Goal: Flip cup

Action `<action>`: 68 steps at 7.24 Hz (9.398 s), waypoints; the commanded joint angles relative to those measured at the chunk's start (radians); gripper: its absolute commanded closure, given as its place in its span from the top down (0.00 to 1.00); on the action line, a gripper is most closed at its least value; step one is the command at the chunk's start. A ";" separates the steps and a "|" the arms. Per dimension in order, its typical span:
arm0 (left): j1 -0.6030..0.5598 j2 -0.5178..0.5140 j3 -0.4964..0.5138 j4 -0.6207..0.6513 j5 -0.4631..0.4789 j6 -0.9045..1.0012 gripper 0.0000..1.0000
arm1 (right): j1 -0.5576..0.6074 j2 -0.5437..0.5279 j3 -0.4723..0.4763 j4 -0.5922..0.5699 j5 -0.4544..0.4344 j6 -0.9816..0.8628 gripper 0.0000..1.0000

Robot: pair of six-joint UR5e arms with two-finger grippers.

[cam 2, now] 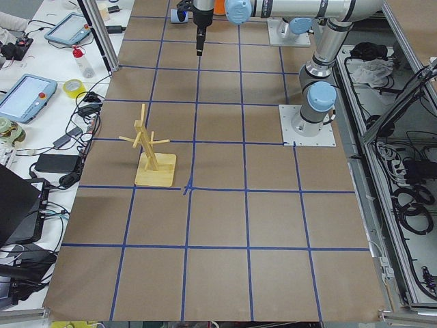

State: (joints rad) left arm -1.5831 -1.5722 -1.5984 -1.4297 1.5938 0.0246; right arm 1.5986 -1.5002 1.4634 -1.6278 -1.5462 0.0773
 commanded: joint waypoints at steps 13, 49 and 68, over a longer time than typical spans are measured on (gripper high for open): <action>0.000 0.000 0.000 0.000 -0.002 0.000 1.00 | -0.216 0.398 0.006 -0.378 0.005 -0.193 1.00; 0.000 0.003 0.000 0.000 -0.005 0.000 1.00 | 0.402 0.598 0.002 -0.593 -0.005 -1.231 1.00; 0.156 -0.472 -0.245 0.416 -0.897 0.110 1.00 | 0.038 -0.080 0.025 0.103 -0.029 -0.132 1.00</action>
State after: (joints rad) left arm -1.4257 -1.9843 -1.8448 -1.0424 0.7412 0.1333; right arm 1.6384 -1.5612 1.4880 -1.5700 -1.5757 -0.1858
